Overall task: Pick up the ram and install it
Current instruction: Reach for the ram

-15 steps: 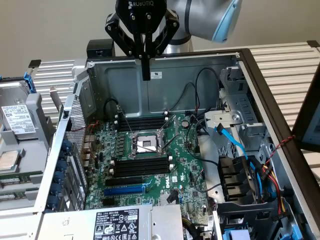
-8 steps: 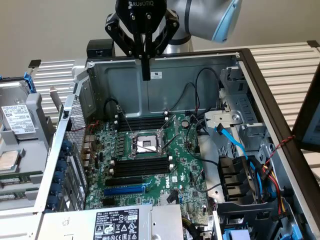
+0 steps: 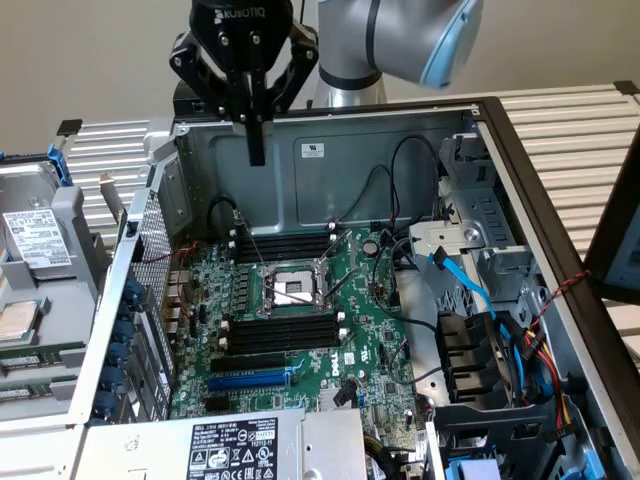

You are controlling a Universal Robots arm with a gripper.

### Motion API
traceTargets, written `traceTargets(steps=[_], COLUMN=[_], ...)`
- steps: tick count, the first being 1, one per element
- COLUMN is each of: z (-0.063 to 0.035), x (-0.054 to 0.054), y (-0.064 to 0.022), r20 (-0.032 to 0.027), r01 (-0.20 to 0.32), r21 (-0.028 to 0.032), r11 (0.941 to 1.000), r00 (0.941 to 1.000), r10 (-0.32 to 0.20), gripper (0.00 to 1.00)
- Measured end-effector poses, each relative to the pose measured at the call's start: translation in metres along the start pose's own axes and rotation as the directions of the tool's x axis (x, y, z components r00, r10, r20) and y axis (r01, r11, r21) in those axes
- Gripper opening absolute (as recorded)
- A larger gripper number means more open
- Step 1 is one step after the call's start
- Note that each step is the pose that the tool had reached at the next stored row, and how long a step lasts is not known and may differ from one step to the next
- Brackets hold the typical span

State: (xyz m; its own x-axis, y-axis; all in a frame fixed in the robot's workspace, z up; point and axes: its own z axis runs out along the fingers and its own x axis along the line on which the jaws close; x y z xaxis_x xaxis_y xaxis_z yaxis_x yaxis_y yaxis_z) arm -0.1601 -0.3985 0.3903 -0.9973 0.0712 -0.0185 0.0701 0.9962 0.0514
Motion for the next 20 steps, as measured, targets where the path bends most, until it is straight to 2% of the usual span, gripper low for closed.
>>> traceTargets(steps=[20], z=[0.0037], x=[0.091], y=[-0.0046], r20=[-0.0004], r01=[0.0], r21=[-0.001], r11=[1.0], r00=[1.0], r10=[0.0], gripper=[0.11])
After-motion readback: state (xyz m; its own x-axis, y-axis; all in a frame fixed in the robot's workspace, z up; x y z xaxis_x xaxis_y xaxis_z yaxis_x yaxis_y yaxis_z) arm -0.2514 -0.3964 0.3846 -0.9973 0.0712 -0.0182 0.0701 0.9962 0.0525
